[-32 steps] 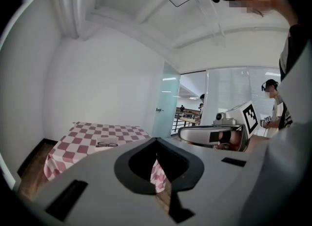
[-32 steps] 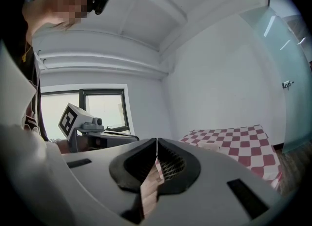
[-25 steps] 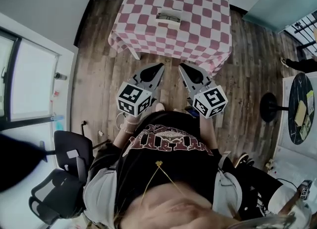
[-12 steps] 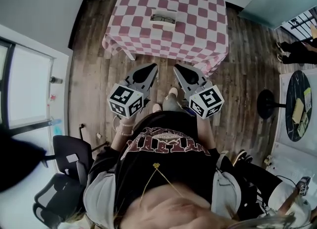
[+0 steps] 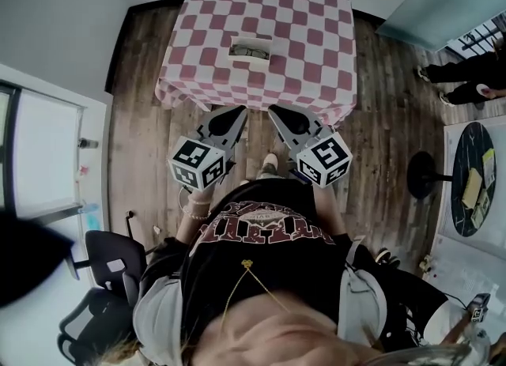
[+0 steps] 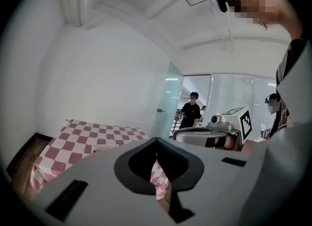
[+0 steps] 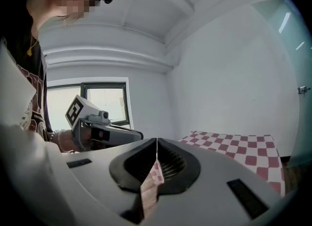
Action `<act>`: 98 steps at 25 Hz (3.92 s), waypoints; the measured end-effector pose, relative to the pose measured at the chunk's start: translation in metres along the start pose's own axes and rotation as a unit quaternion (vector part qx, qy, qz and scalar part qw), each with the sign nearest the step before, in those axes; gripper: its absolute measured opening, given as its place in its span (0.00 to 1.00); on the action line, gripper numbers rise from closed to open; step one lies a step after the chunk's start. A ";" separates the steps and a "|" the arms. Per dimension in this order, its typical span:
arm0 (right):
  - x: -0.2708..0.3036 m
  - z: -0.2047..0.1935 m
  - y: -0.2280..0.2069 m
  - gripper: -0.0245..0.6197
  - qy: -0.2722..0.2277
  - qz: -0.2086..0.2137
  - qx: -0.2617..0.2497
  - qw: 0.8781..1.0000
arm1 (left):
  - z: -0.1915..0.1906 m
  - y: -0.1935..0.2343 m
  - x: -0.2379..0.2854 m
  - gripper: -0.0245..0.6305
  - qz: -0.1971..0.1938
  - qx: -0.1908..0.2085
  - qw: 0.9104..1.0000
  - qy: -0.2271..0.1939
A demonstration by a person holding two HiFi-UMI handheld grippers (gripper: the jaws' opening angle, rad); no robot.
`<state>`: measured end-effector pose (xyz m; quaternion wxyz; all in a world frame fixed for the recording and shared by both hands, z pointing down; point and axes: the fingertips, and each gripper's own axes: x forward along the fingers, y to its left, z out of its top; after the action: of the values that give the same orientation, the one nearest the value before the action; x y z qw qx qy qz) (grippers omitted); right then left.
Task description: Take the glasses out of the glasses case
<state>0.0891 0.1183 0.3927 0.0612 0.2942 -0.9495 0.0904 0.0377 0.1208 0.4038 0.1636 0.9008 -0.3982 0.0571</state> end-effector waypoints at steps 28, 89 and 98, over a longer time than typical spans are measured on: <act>0.016 0.004 -0.074 0.07 0.012 0.057 -0.001 0.998 | 0.017 0.025 0.059 0.04 0.022 -0.034 0.999 -0.004; 0.174 -0.006 -0.230 0.07 0.116 -0.022 -0.025 0.993 | 0.049 0.217 0.157 0.04 -0.013 -0.010 0.996 0.090; 0.180 -0.007 -0.233 0.07 0.117 -0.040 -0.014 0.992 | 0.056 0.228 0.169 0.04 -0.035 -0.005 0.995 0.093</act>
<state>0.0747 -0.1682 0.4621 0.1793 0.3187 -0.9244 0.1080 -0.0178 -0.1599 0.4478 0.2063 0.9042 -0.3496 0.1329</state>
